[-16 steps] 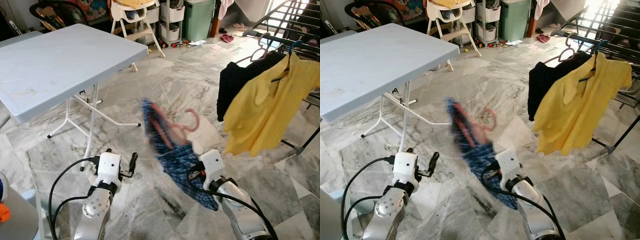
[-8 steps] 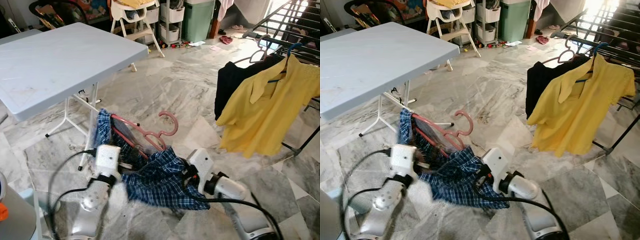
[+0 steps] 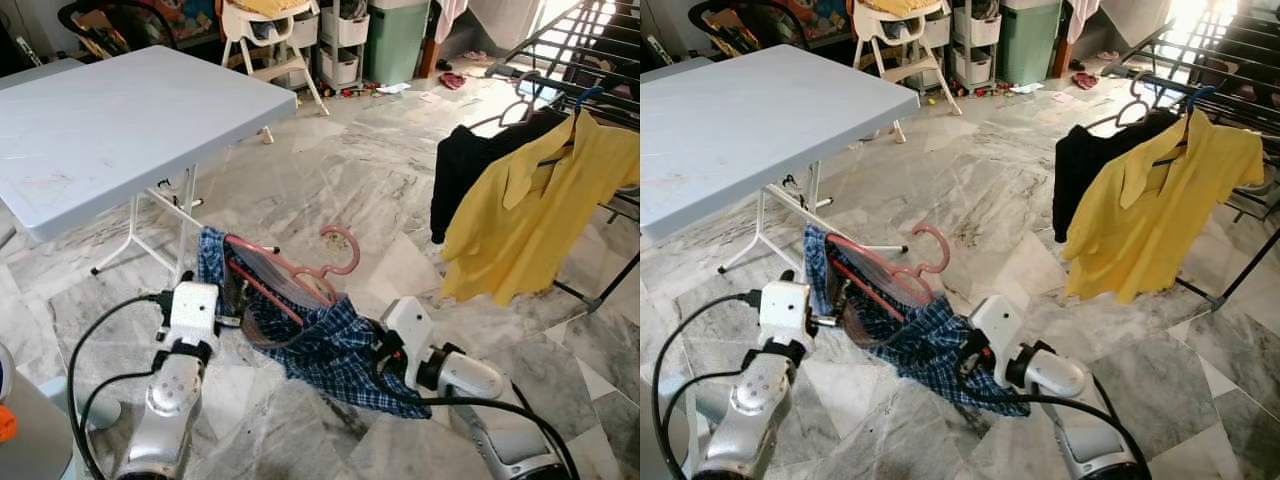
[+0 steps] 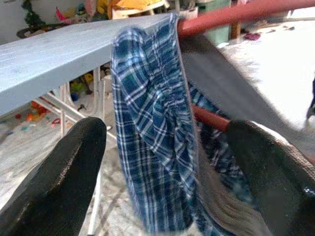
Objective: Hang hanger
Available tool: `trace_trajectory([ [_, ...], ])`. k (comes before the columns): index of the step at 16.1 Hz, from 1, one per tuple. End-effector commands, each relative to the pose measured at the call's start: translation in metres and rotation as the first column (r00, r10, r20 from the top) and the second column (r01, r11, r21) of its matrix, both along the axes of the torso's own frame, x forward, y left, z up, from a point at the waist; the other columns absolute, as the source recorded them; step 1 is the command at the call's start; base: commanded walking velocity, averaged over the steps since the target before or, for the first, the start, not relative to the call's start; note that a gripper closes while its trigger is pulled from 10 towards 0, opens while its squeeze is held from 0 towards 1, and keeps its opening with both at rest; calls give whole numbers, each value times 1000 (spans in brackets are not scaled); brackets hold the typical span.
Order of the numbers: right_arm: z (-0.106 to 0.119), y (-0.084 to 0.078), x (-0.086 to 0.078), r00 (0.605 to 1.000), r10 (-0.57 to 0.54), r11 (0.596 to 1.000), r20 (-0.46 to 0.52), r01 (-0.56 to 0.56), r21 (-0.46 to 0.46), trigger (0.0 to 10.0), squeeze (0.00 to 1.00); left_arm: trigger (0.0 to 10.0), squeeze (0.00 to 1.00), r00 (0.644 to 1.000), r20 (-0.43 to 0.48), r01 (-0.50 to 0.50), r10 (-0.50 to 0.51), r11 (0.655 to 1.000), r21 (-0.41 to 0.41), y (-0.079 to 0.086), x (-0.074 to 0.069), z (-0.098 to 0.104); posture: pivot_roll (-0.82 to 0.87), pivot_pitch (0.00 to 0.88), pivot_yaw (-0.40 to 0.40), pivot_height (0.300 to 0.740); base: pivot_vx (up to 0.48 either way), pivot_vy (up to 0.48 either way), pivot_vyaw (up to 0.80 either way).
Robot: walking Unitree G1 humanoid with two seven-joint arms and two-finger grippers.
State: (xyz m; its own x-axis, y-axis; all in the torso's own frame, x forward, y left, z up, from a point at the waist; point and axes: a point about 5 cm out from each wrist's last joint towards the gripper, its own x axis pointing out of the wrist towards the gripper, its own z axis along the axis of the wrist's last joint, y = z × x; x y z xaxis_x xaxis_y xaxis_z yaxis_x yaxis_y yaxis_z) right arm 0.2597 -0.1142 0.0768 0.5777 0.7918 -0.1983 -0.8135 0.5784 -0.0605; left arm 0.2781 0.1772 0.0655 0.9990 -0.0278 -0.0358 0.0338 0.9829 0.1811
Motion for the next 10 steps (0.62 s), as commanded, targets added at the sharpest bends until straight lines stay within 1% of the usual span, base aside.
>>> trace_trajectory([
  [1, 10, 5, -1, 999, 47, 999, 27, -47, 25, 10000, 0, 10000, 0, 1000, -20, -16, 16, 1000, 17, 6, 1, -3, -34, 0, 32, 740, 0, 0, 0],
  [4, 11, 0, -3, 997, 70, 997, 16, -70, 15, 10000, 0, 10000, 0, 999, -37, -36, 37, 999, 26, 13, 6, -4, -39, 0, 30, 740, 0, 0, 0],
  [5, 12, -1, -4, 997, 75, 997, 12, -75, 15, 10000, 0, 2784, 0, 998, -37, -42, 42, 999, 26, 15, 7, -5, -42, 0, 31, 740, 0, 0, 0],
  [6, 13, -2, -4, 997, 79, 997, 12, -79, 11, 10000, 0, 0, 0, 999, -29, -42, 42, 999, 16, 15, 7, -4, -43, 0, 31, 740, 0, 0, 0],
  [10, 13, -9, -3, 998, 67, 998, 13, -67, -12, 10000, 0, 0, 0, 999, -27, -42, 42, 999, 0, 17, 10, -3, -45, 0, 32, 740, 0, 0, 0],
])
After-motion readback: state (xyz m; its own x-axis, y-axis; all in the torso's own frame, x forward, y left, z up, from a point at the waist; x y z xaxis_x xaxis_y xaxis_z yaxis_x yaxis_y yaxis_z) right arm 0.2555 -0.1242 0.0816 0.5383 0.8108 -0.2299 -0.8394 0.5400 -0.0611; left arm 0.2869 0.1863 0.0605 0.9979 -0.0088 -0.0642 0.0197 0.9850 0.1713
